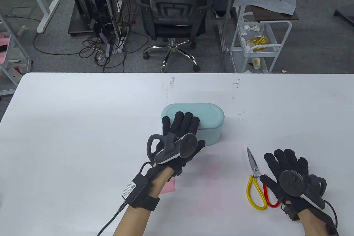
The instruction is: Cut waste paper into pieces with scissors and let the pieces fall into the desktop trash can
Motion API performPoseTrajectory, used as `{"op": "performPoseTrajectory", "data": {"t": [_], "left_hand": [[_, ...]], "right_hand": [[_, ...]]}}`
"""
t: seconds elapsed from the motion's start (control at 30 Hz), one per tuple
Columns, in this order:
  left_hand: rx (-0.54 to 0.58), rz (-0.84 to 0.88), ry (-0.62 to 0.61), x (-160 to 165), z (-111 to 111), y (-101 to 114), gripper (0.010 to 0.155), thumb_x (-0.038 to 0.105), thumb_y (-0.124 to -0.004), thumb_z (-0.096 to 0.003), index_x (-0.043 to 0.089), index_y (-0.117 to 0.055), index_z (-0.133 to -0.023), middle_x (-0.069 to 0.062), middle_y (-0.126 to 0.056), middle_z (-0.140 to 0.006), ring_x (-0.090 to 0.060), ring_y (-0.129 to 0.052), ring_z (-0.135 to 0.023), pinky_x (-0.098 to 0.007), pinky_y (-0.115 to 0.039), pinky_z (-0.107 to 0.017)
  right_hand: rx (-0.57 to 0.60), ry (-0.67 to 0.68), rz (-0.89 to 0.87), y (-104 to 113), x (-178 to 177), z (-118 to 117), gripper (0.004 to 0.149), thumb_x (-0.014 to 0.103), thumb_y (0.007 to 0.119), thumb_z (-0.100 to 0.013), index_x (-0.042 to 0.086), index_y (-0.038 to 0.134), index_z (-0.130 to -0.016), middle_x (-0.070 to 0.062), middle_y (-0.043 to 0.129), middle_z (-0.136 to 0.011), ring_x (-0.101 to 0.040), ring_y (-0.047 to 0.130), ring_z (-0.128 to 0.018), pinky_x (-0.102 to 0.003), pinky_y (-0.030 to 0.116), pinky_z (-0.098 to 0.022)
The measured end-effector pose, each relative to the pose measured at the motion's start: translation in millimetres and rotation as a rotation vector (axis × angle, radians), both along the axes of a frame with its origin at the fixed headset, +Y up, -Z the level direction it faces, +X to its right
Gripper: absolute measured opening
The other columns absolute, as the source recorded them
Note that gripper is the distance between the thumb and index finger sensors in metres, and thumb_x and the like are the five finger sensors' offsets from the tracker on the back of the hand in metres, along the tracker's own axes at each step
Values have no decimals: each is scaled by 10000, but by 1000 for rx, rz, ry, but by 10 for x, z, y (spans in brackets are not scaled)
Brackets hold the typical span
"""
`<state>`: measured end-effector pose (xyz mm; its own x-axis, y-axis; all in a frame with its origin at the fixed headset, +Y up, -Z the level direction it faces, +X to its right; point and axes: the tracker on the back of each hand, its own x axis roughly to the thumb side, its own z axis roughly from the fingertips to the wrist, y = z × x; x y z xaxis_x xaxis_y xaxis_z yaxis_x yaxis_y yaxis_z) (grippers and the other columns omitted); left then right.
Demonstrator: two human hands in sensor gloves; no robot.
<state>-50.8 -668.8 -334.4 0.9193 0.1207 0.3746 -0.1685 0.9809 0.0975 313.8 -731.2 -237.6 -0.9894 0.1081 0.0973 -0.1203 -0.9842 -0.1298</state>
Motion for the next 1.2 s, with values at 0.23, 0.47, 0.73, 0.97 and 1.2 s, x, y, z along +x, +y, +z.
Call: {"op": "performPoseTrajectory", "data": {"t": [0.23,0.47,0.73,0.97,1.2], "left_hand": [[-3,199,52,-243,-178,294,785,721,-581,-470,334,-523,-1150,-8,-537,-1261,-318,-479,-1203,-658,-303,-823],[-112,450,115,-612,-519,403,788,739,-553,-477,333,-520,-1152,-19,-559,-1250,-337,-539,-1179,-664,-338,-820],[-301,855,103,-903,-827,201,790,750,-513,-504,327,-475,-1170,-29,-521,-1261,-327,-536,-1179,-661,-351,-813],[-380,942,94,-960,-937,54,800,765,-484,-511,329,-431,-1180,-25,-500,-1268,-347,-565,-1168,-654,-424,-808],[-385,960,90,-973,-912,45,825,757,-491,-514,299,-361,-1188,-56,-457,-1276,-376,-549,-1166,-661,-422,-799]], "right_hand": [[-3,-4,-5,2,17,-5,811,744,526,-315,369,512,-1033,-9,509,-1112,-404,444,-1069,-707,373,-696],[-4,-2,-15,2,29,-8,810,742,529,-315,368,514,-1032,-9,511,-1111,-405,449,-1067,-706,376,-696],[-3,-4,-19,4,41,-10,810,742,529,-315,365,515,-1032,-9,509,-1111,-405,453,-1066,-706,378,-696],[-7,-2,-23,-4,41,-14,812,743,529,-314,365,512,-1033,-11,510,-1110,-407,462,-1063,-704,384,-695],[-14,-6,-26,-4,47,-14,816,744,528,-314,366,494,-1036,-11,506,-1111,-407,457,-1064,-704,382,-695]]}}
